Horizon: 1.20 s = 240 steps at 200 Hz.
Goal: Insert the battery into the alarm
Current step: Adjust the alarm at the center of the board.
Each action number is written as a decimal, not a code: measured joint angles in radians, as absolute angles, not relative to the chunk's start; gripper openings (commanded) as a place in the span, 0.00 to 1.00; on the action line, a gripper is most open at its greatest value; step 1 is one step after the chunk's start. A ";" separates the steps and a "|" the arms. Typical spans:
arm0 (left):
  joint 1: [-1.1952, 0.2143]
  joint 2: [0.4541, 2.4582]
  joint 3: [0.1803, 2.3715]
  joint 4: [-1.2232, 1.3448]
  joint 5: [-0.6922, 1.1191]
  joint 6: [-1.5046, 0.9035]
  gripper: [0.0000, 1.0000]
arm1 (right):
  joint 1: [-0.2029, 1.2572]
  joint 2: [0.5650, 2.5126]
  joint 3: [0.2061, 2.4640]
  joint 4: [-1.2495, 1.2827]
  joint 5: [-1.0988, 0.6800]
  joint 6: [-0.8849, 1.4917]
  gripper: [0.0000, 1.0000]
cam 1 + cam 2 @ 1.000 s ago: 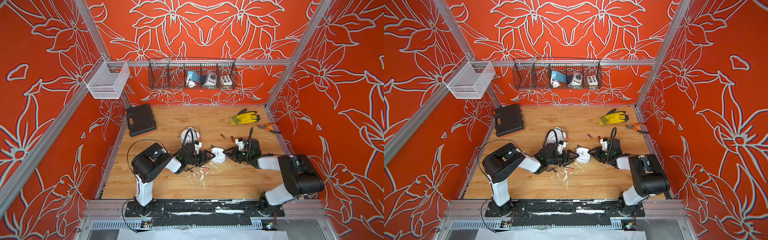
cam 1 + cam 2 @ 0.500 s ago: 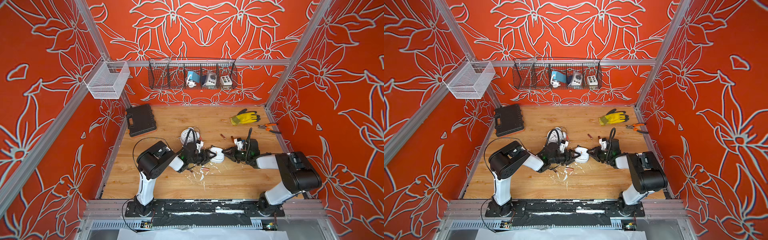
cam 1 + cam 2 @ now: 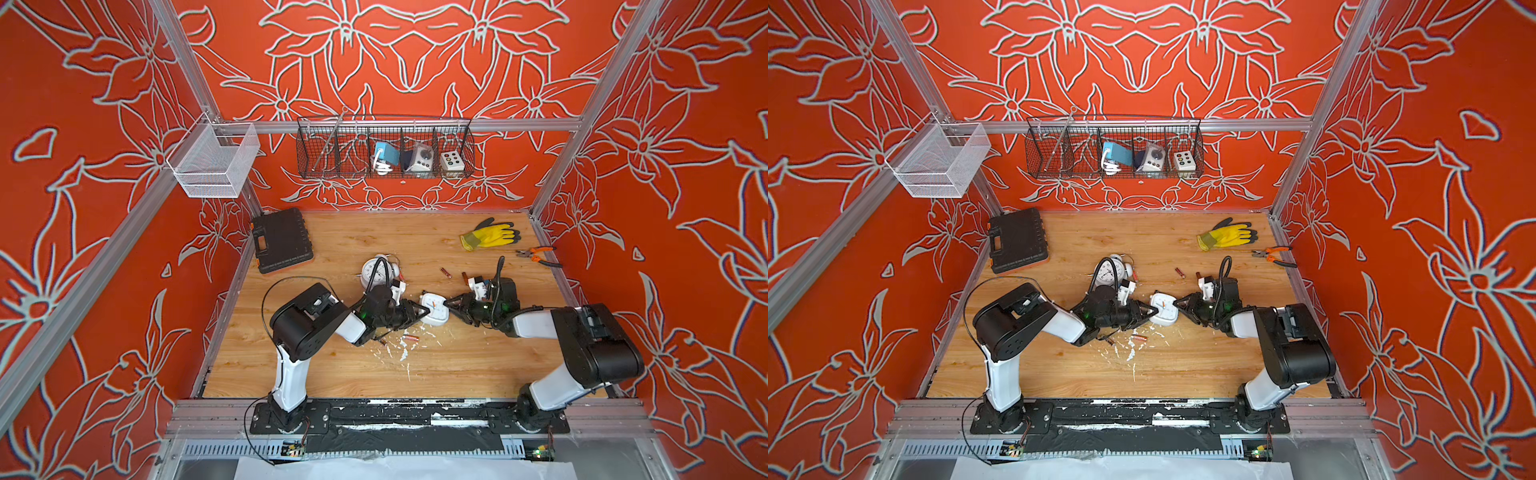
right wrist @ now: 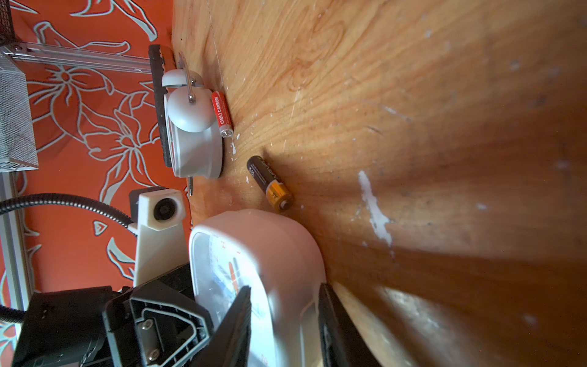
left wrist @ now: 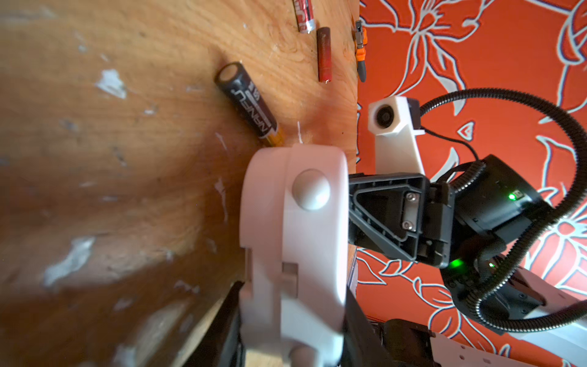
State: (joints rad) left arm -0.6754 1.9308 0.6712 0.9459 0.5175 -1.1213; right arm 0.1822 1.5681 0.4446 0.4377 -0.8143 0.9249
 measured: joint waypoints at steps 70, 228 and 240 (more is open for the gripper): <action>-0.675 1.799 0.667 0.857 0.455 -0.926 0.23 | 0.182 1.346 0.516 0.193 -0.733 0.878 0.62; -0.790 1.499 0.693 0.693 -0.128 0.210 0.22 | 0.182 1.101 0.723 -0.131 -0.801 1.027 0.80; -0.823 1.499 0.693 0.696 -0.187 0.289 0.21 | 0.182 1.111 0.733 -0.136 -0.820 1.039 0.81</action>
